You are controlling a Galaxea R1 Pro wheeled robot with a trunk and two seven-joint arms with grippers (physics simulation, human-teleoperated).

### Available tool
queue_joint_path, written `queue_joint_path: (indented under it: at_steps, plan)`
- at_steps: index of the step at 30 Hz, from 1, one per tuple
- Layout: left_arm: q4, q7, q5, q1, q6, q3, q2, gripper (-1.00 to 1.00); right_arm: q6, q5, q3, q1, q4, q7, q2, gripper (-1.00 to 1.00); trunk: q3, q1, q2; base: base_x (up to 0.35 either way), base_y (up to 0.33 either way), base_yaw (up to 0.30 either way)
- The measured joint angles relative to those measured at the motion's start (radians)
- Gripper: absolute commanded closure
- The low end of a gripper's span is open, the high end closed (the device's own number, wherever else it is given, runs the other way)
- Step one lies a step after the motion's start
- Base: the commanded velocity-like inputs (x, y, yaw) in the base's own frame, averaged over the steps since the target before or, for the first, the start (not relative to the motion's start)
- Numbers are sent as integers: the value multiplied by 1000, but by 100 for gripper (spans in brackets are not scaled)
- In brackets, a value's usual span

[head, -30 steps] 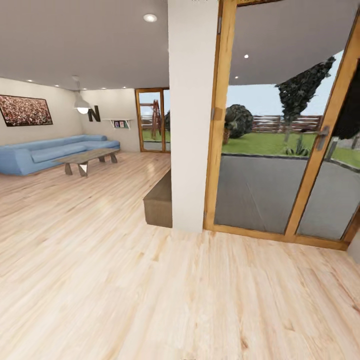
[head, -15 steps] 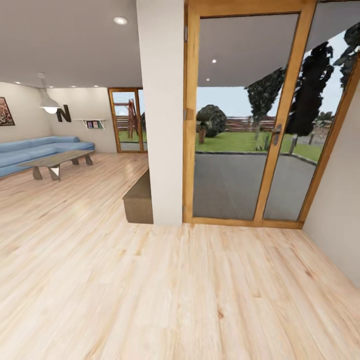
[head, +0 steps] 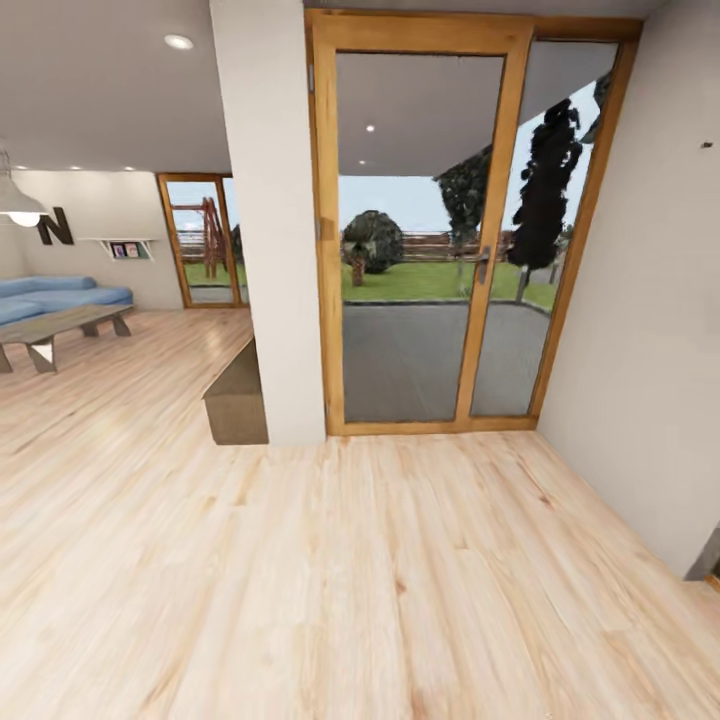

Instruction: In the kitchen, take the Vidalia onion out of the sink, dice it on the chopping board with the paring knife, put the diced onion into the bowl on the countertop, then place both the paring knife and the chopping board into the sink.

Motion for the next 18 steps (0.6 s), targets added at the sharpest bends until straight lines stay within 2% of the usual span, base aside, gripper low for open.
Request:
queue_joint_path:
  at_steps: [18]
  plan:
    - [6,0,-1,0,0,0,-1,-100,0,0,0,0,0,0,-1,-100,0,0,0,-317,0,-281]
